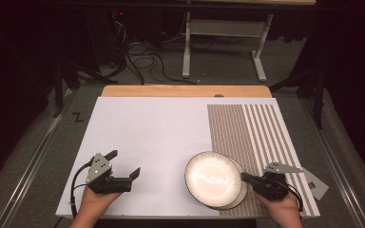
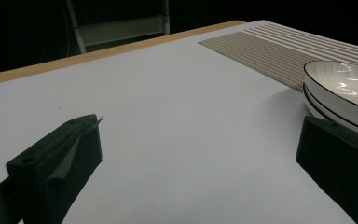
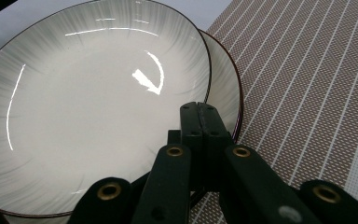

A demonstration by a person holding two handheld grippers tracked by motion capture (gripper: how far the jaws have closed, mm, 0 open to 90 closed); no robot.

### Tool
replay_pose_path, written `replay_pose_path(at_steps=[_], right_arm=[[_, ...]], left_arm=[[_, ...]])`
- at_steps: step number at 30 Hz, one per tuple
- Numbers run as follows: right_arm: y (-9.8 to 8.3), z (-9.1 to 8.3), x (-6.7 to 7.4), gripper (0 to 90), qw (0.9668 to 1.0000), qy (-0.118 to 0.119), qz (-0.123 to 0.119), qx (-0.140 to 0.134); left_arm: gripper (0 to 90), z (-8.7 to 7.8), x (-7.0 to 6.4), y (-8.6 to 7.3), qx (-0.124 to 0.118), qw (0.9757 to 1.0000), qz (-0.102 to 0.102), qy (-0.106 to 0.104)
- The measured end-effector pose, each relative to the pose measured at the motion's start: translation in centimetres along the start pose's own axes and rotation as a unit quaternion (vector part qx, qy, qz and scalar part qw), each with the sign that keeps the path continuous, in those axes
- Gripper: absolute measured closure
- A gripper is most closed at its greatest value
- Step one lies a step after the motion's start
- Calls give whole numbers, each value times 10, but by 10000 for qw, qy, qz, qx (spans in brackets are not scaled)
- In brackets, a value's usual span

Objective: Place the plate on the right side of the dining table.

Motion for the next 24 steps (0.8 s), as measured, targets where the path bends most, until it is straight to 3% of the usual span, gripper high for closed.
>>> replay_pose_path(at_steps=[24], right_arm=[[-1,5,6,900,9995,64,-284,94]], left_arm=[[7,2,-3,-1,19,10000,-25,-50]])
Point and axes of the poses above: each handheld gripper's, and its own axes: z roughly forward along the jaws, y roughly out of its top, x roughly to its left, the point moved 8 cm from there along z, roughly forward along the jaws, and after that the axes turned 8 degrees about y, right-handed, at the moved point
